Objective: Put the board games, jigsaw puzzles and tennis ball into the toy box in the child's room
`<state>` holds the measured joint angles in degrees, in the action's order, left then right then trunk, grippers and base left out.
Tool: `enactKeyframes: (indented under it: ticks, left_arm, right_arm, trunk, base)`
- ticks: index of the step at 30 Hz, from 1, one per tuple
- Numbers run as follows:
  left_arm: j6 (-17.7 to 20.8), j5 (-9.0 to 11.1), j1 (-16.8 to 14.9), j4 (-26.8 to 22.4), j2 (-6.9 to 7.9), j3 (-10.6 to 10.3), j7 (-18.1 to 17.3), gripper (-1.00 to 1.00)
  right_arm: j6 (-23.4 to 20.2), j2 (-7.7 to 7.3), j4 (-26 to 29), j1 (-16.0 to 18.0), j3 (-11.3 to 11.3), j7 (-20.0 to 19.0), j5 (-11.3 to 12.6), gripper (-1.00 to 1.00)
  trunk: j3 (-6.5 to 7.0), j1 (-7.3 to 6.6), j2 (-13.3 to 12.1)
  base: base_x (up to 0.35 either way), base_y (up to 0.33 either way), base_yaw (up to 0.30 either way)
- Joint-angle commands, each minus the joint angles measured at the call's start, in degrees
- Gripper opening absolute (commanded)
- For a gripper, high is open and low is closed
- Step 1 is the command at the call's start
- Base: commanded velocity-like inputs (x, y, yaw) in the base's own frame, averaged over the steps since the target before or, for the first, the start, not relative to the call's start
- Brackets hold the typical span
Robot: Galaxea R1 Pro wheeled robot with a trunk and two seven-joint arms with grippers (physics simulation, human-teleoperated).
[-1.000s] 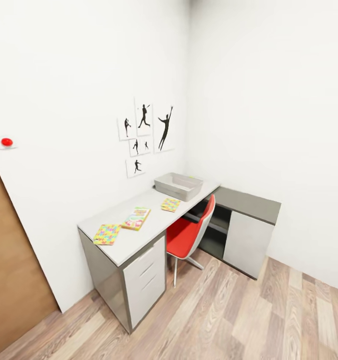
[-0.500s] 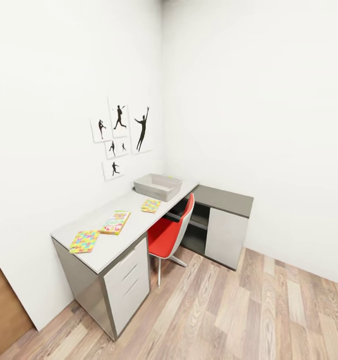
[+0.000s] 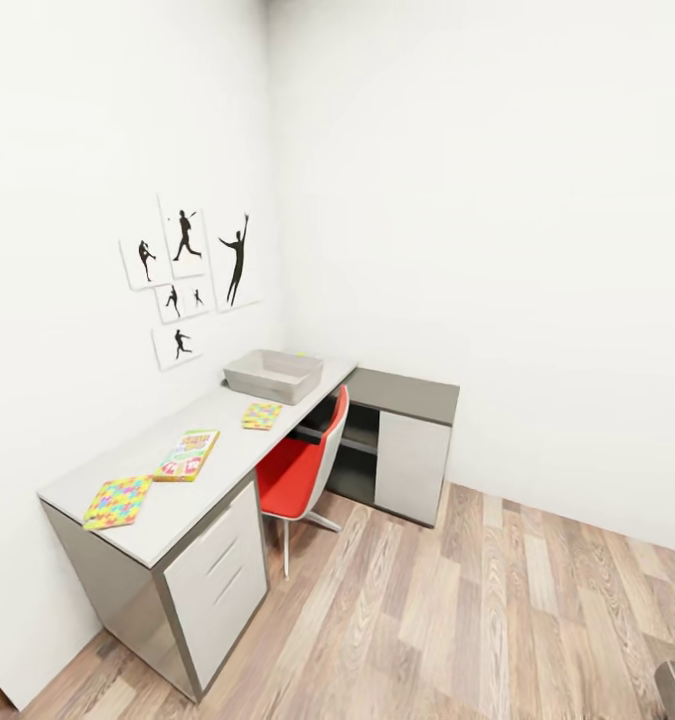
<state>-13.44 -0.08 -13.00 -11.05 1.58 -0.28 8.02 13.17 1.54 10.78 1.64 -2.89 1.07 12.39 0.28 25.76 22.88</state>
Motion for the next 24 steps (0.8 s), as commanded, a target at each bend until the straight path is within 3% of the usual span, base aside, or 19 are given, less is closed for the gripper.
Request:
enactKeyframes:
  ticks: [1, 24]
  left_arm:
    - [-0.2, 0.0, 0.0, 0.0, 0.02, 0.0, 0.2, 1.0]
    - [-0.2, -0.1, 0.0, 0.1, 0.05, -0.1, 0.2, 1.0]
  right_arm:
    - [0.2, 0.04, -0.1, 0.0, -0.3, 0.0, 0.1, 1.0]
    - [0.2, 0.04, -0.1, 0.0, -0.3, 0.0, 0.1, 1.0]
  trunk:
    - [-0.02, 0.02, 0.0]
    - [-0.02, 0.02, 0.0]
  base:
    - [0.0, 0.0, -0.281]
    - [0.0, 0.0, -0.281]
